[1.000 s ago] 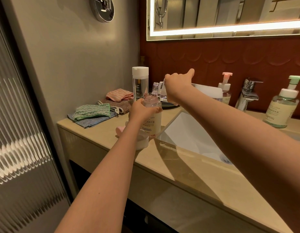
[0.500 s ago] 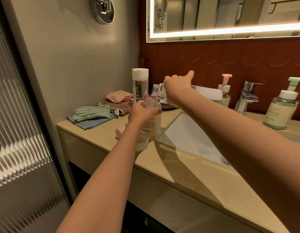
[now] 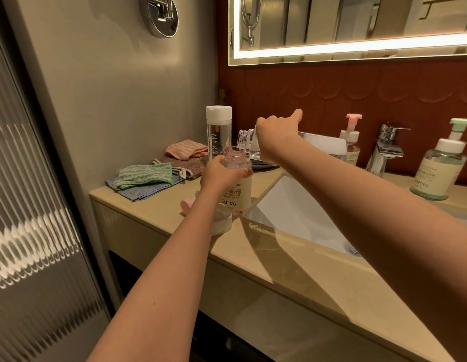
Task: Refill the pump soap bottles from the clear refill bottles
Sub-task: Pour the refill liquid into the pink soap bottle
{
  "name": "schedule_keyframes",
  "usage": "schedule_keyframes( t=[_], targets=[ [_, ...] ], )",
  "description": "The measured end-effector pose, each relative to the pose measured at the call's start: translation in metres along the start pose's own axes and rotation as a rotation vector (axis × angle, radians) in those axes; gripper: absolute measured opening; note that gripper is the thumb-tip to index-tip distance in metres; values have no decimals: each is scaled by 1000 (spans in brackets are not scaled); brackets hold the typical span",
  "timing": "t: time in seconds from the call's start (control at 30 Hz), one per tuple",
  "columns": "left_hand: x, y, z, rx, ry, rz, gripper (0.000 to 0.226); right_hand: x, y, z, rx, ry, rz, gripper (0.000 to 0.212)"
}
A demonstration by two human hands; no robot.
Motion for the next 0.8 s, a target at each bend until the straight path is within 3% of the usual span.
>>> schedule_keyframes(
  t=[0.47,0.6,0.8],
  targets=[
    [1,1,0,-15,-2,14,62,0,1,2,-17,-2,4,37],
    [2,1,-1,-12,-3,22,75,0,1,2,-16,0,2,36],
    [1,1,-1,-5,1,10,67,3,1,0,-19,0,2,35]
  ],
)
Point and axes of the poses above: each hand's wrist, its own x-axis towards the middle knuckle, its own z-axis out of the back of the hand, y = z × x, the point moved 4 cm from there along x, towards the middle knuckle, and after that the axes turned 7 degrees about z, right-handed, at the moved point
